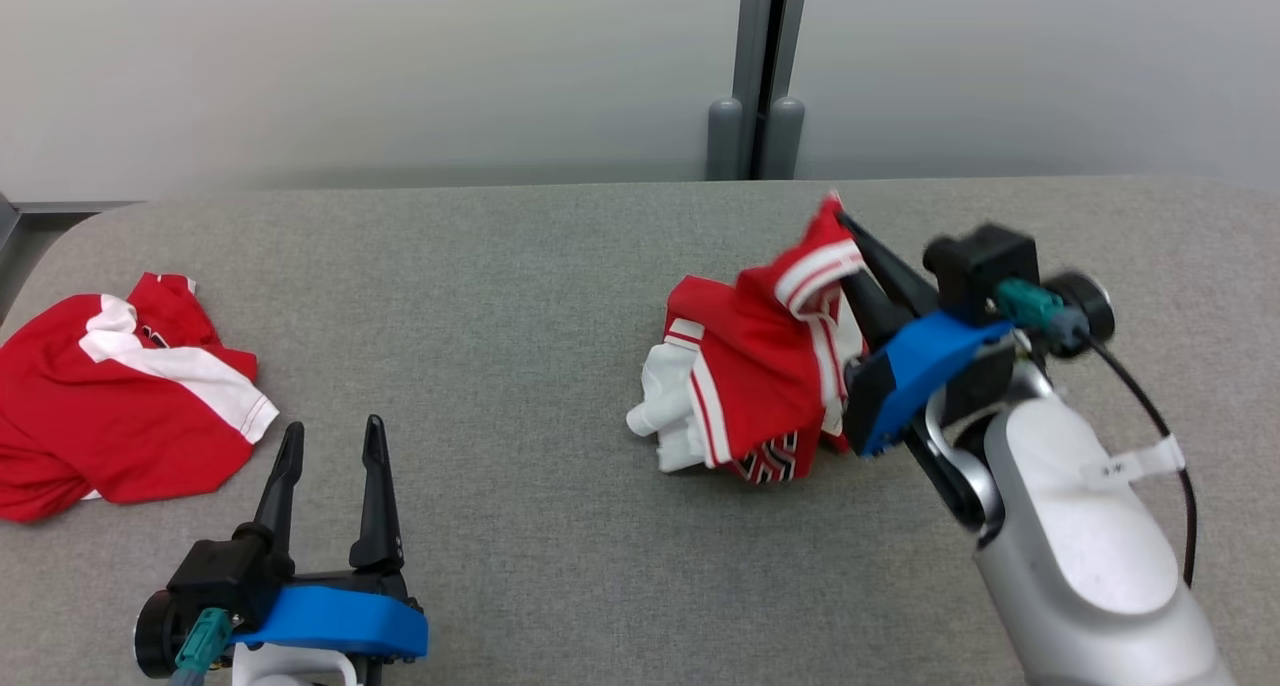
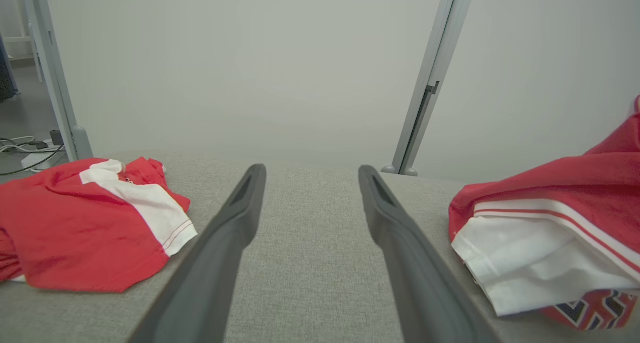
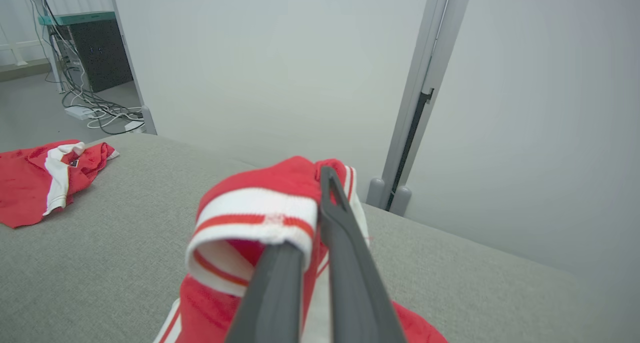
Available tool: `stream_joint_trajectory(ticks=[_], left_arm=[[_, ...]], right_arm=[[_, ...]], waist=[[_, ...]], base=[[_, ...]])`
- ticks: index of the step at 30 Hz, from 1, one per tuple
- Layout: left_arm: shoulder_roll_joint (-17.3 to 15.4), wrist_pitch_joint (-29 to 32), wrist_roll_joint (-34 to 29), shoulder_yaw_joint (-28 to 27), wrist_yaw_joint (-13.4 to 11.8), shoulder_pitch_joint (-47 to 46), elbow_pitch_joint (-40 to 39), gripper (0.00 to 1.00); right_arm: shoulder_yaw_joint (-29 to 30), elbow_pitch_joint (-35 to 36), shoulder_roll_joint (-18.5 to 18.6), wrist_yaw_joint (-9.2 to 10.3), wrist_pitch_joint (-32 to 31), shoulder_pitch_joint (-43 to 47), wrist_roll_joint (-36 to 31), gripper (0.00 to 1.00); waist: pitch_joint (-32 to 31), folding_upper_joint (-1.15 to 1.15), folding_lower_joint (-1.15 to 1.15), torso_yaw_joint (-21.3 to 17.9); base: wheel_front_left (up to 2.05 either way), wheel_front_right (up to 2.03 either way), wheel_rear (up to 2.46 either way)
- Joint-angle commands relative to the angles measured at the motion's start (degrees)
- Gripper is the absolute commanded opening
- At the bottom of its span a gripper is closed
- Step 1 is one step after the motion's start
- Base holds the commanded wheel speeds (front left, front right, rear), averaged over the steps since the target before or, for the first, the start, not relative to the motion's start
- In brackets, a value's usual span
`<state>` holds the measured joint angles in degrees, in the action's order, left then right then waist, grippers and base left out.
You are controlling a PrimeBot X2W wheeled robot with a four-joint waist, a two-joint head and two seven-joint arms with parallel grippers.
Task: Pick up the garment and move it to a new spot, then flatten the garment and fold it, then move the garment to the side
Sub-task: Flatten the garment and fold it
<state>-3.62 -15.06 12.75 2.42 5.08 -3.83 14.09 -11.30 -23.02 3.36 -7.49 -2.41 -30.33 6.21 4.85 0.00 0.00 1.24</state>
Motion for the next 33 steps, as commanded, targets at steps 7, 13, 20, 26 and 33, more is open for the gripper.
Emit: stream_joint_trajectory(ticks=[7, 13, 20, 26, 33], left_arm=[[0.13, -0.17, -0.12, -0.47, 0.11, -0.56, -1.27, 1.0], [0.31, -0.16, -0.18, 0.29, 0.32, -1.34, -2.34, 1.0], [0.49, -0.17, 0.0, 0.71, 0.38, -1.64, -2.57, 1.0], [0.56, -0.17, -0.19, 0.46, 0.26, -1.86, -3.4, 1.0], [0.6, -0.17, -0.18, 3.01, 0.94, -3.57, -3.08, 1.0]], right_arm=[[-10.34, 9.9, 2.55, -0.01, -7.45, -11.88, 6.84, 0.0], [-17.0, 10.62, 1.93, -0.01, -7.86, -24.73, 12.5, 0.0], [-17.38, 8.16, 1.94, -0.01, -4.92, -36.83, 13.78, 0.0], [-11.49, 4.77, 3.59, -0.01, -6.1, -34.33, 12.76, 0.0], [-2.38, -6.06, 9.87, -0.02, -5.94, -24.61, 9.75, 0.0]], waist=[[-0.28, 0.0, 0.0, 0.27], [1.22, 0.0, 0.0, 2.18], [1.77, 0.0, 0.0, 3.98], [3.16, 0.0, 0.0, 4.12], [5.73, 0.0, 0.0, 6.17]], base=[[0.0, 0.0, 0.0], [0.0, 0.0, 0.0], [0.0, 0.0, 0.0], [0.0, 0.0, 0.0], [0.0, 0.0, 0.0]])
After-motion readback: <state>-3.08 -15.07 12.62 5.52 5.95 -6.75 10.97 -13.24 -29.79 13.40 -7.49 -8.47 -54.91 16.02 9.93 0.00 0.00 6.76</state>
